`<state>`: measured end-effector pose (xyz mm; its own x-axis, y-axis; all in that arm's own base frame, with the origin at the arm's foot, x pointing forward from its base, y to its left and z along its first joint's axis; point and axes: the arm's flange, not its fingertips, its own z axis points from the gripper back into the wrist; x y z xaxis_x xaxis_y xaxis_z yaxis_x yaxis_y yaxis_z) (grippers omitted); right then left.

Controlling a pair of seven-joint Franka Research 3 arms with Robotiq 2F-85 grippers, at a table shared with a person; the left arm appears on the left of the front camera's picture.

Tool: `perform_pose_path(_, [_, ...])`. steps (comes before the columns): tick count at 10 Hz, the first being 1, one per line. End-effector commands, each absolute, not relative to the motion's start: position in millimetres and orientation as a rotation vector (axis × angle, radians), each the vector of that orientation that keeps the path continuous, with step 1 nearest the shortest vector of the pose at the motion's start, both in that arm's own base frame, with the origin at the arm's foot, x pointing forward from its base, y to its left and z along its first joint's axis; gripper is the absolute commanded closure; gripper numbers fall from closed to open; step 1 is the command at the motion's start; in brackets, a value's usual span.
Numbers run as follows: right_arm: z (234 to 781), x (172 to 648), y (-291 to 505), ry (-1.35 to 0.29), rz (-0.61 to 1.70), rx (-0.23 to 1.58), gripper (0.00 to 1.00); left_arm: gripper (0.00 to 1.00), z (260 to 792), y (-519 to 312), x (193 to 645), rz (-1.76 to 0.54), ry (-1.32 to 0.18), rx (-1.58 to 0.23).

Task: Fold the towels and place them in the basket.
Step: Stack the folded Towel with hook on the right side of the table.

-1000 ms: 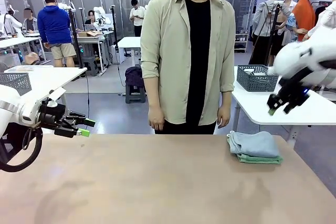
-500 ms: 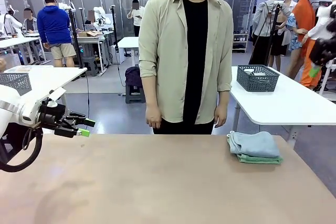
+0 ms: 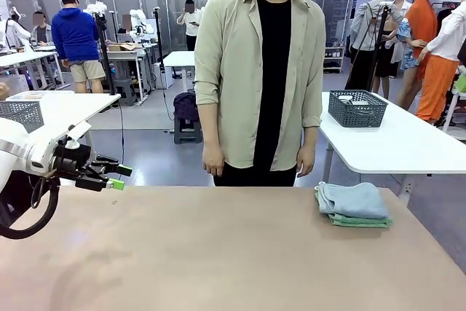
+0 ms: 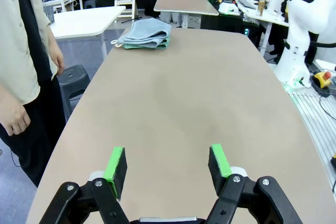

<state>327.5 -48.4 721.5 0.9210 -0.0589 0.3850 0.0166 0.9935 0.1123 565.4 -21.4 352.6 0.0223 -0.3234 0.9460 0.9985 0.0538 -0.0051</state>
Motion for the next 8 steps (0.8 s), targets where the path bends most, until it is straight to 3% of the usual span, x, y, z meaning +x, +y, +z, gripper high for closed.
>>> perform_pose_path(1, [717.6,343.1,-50.6,-0.386,-0.044,0.105,0.34,0.20,354.4,-21.6,564.7,-1.301,-0.982,-0.934])
perform_pose_path(8, [717.6,343.1,-50.6,-0.386,-0.044,0.105,0.34,0.20,354.4,-21.6,564.7,-1.301,-0.982,-0.934])
